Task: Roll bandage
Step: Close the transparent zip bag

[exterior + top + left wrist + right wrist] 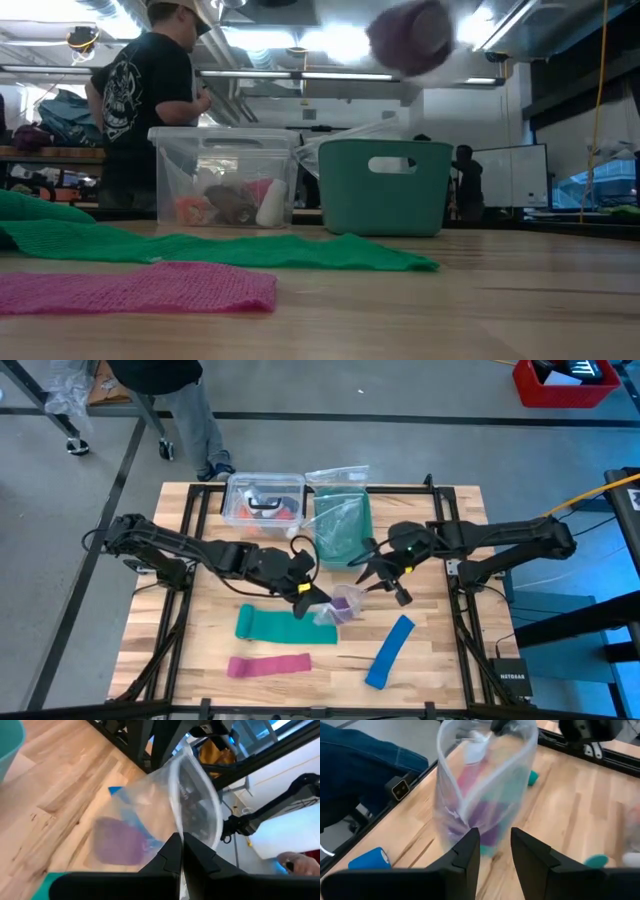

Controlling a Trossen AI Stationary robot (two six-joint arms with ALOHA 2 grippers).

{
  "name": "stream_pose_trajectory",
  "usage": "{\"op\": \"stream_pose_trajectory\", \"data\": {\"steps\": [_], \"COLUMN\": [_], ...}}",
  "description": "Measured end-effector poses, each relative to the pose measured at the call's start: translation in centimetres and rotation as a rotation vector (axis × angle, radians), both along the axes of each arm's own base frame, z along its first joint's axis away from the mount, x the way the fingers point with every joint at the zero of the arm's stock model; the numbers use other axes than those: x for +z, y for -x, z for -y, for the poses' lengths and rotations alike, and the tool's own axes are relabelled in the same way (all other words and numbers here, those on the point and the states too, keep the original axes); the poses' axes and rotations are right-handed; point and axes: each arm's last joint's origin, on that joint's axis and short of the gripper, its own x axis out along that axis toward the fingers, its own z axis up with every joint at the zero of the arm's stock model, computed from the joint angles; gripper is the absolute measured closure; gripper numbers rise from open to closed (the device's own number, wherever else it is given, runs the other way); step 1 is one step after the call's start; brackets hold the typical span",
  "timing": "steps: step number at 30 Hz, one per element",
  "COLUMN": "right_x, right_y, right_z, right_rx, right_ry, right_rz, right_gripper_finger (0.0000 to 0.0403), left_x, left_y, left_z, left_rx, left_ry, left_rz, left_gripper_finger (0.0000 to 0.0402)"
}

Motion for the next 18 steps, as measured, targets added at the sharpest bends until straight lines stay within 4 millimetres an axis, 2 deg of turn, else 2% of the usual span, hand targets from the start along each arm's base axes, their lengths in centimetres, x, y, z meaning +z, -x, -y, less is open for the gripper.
{"op": "stream_pose_trajectory", "data": {"steps": [8,18], "right_x": [0.2,0.4], "right_y": [0.2,0.0], "right_z": [-1.0,-1.4], "right_rx": [0.117,0.127], "right_ry": [-0.042,-0.067], "right_rz": [0.014,0.03], "right_gripper_finger": [0.029,0.029], "left_x": [-0.4,-0.4], "left_y": [0.2,0.2], "left_z": [0.0,0.0], "left_rx": [-0.012,-0.022], "left_ry": [-0.035,-0.057], "left_rz": [-0.036,-0.032], "left_gripper_finger": [0.0401,0.0401]}}
